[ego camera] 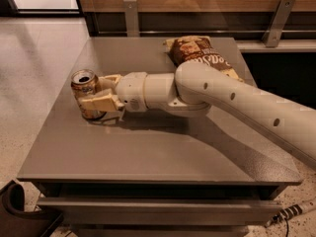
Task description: Knock orange can over
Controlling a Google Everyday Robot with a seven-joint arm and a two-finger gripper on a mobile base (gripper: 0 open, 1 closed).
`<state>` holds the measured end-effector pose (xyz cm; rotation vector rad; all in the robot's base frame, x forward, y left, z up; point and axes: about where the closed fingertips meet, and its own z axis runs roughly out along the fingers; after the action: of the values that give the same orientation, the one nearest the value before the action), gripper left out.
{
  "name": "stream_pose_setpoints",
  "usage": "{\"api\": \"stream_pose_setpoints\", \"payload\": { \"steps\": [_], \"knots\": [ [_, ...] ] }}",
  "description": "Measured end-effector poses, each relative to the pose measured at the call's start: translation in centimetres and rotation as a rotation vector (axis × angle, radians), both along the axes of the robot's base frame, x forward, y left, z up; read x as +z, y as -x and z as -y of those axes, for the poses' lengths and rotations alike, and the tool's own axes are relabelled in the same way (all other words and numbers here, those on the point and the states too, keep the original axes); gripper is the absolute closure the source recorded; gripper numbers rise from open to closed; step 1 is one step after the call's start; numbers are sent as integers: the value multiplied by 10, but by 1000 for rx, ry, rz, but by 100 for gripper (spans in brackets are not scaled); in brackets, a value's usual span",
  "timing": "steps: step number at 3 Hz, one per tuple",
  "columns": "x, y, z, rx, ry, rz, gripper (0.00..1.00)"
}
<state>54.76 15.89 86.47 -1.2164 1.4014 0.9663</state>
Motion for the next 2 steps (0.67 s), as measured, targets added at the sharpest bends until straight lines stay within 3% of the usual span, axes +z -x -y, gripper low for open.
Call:
{"api": "stream_pose_setpoints", "payload": {
  "steps": [2],
  "knots": [
    [1, 1, -2, 4, 0, 1, 52]
  ]
}}
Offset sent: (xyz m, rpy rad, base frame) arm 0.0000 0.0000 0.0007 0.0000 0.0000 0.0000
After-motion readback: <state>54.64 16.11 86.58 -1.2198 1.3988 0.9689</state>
